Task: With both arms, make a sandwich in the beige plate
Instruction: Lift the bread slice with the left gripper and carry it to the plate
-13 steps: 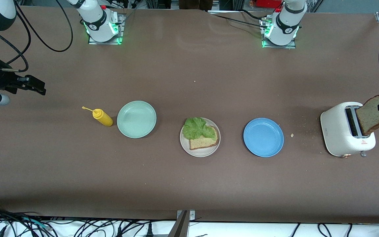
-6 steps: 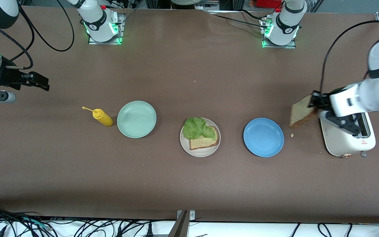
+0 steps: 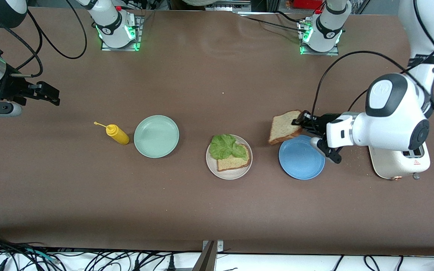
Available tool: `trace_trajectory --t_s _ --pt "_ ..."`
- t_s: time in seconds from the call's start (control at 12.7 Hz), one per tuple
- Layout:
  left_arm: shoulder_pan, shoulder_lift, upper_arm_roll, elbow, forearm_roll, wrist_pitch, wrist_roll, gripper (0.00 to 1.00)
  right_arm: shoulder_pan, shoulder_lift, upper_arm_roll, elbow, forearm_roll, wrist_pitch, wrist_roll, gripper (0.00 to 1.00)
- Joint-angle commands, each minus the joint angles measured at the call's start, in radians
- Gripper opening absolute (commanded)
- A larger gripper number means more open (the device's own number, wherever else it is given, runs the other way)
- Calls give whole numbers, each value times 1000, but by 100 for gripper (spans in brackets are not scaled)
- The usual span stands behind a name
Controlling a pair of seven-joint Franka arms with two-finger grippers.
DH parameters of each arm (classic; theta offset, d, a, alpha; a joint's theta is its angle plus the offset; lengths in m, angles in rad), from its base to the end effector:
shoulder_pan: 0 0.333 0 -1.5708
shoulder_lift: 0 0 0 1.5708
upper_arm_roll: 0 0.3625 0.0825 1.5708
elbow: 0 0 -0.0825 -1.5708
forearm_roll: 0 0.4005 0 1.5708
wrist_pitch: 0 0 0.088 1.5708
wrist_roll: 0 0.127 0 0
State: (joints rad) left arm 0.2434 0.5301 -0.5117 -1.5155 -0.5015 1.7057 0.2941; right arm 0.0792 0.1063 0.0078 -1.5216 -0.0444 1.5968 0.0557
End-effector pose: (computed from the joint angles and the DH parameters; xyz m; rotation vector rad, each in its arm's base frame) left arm 0.6703 -0.1792 0.4093 2.3313 -0.4645 -0.3298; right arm 0.6073 0.0472 0.6147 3.0952 0.0513 -0.0432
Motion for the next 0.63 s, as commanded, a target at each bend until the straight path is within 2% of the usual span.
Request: trace_trajectory --t_s 0.0,0.24,0.55 --pt "-25 85 2 34 -168 78 48 0 -1 -11 0 3 5 -1 -10 100" --pt "-81 177 2 32 -282 205 140 0 -9 -16 3 1 1 -12 -5 100" --pt "-147 292 2 31 -440 350 354 0 -38 -22 3 0 1 -18 -16 100"
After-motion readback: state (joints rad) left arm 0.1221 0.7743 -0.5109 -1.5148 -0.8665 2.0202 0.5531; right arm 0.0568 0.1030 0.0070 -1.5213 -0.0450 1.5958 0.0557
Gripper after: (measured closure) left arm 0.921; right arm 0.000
